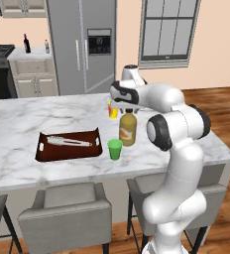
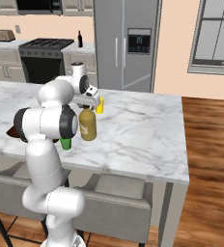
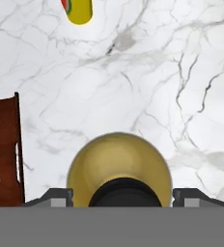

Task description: Place the drinks on the dining counter in a tight cluster.

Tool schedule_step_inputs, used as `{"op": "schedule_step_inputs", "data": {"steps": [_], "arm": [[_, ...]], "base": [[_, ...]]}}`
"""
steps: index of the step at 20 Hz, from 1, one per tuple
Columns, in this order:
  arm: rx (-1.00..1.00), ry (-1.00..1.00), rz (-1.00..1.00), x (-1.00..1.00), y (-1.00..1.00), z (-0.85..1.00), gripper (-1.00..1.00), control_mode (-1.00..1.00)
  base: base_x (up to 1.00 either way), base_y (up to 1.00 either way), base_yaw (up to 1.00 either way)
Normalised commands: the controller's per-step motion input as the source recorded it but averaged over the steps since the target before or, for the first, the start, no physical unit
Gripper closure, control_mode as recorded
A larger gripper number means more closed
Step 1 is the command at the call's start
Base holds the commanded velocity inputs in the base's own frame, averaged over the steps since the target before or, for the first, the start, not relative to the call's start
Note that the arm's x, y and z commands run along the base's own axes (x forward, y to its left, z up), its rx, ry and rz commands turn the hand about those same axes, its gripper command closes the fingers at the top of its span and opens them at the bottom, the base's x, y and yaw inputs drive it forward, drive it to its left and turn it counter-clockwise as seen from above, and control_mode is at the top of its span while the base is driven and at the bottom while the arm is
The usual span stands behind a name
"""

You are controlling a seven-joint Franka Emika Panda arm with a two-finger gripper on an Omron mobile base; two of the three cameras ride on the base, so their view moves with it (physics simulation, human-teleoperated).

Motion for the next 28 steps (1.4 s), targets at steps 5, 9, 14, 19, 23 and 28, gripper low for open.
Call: {"op": "schedule_step_inputs", "data": {"steps": [5,9,14,19,23,28], "arm": [[0.00,0.19,0.00,0.00,0.07,-0.22,-1.00,-1.00],[0.00,0.14,0.00,-0.09,0.04,-0.01,-1.00,-1.00],[0.00,0.06,-0.02,-0.20,0.06,0.01,-1.00,-1.00],[0.00,0.00,0.00,-0.07,0.01,0.00,-1.00,-1.00],[0.00,0.00,0.00,-0.01,0.00,0.08,-1.00,-1.00],[0.01,-0.01,0.00,-0.20,0.00,0.15,-1.00,-1.00]], "base": [[0.00,0.00,0.00],[0.00,0.00,0.00],[0.00,0.00,0.00],[0.00,0.00,0.00],[0.00,0.00,0.00],[0.00,0.00,0.00]]}}
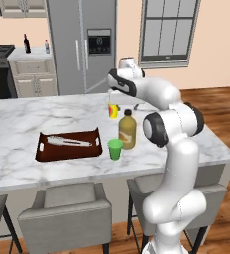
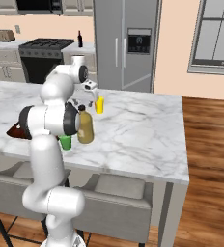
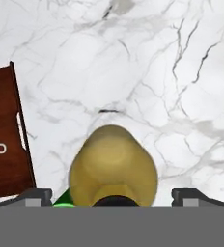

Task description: Place the drinks on the dining counter in a tight cluster.

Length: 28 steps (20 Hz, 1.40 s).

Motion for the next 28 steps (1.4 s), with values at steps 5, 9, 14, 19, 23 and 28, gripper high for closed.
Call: {"op": "schedule_step_inputs", "data": {"steps": [5,9,14,19,23,28], "arm": [[0.01,0.00,-0.02,-0.52,0.00,0.02,-1.00,-1.00],[0.00,0.00,-0.01,-0.70,0.00,-0.06,-1.00,-1.00],[0.00,0.00,0.00,-0.72,0.00,-0.21,-1.00,-1.00],[-0.02,0.00,0.00,-0.61,0.00,-0.35,-1.00,-1.00],[-0.04,0.07,0.00,-0.50,0.00,-0.44,-1.00,-1.00],[0.00,0.19,-0.01,-0.41,0.00,-0.28,-1.00,-1.00]], "base": [[0.00,0.00,0.00],[0.00,0.00,0.00],[0.00,0.00,0.00],[0.00,0.00,0.00],[0.00,0.00,0.00],[0.00,0.00,0.00]]}}
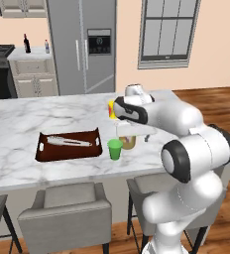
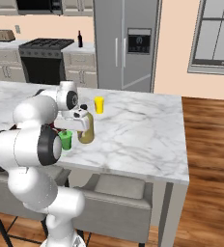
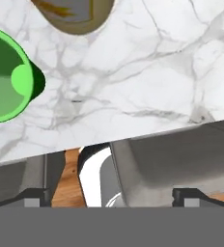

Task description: Place the drinks on the dining counter in a tight cluster.

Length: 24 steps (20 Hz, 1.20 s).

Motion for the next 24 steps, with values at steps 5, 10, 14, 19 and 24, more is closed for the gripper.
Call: {"op": "schedule_step_inputs", "data": {"steps": [5,10,14,19,24], "arm": [[0.00,0.12,0.00,-0.31,0.00,-0.29,-1.00,-1.00],[0.00,0.09,0.00,-0.31,-0.04,-0.31,-1.00,-1.00],[0.00,0.09,0.00,-0.28,-0.11,-0.06,-1.00,-1.00],[0.00,0.01,0.00,-0.05,-0.02,0.00,-1.00,-1.00],[0.00,0.00,0.00,-0.03,0.00,0.00,-1.00,-1.00]], "base": [[0.00,0.00,0.00],[0.00,0.00,0.00],[0.00,0.00,0.00],[0.00,0.00,0.00],[0.00,0.00,0.00]]}}
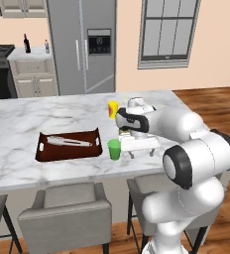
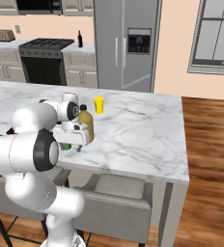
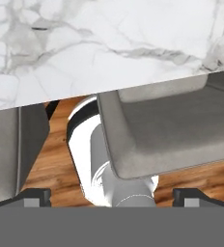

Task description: Place the drinks on the dining counter in a tight cluster.

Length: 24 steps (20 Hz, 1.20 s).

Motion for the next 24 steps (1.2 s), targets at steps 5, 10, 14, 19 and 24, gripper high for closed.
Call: {"op": "schedule_step_inputs", "data": {"steps": [5,10,14,19,24], "arm": [[0.01,0.00,0.00,-0.07,0.00,0.00,-1.00,1.00],[0.00,0.00,0.00,0.00,0.00,0.00,-1.00,1.00],[0.00,0.00,0.00,0.00,0.00,0.00,-1.00,1.00],[0.00,0.00,0.00,0.00,0.00,0.00,-1.00,1.00],[0.00,0.00,0.00,0.00,0.00,0.00,-1.00,1.00]], "base": [[-0.46,-0.01,-0.02],[-0.29,-0.32,-0.03],[0.01,-0.74,0.00],[0.02,-0.78,0.00],[0.13,-0.77,0.00]]}}
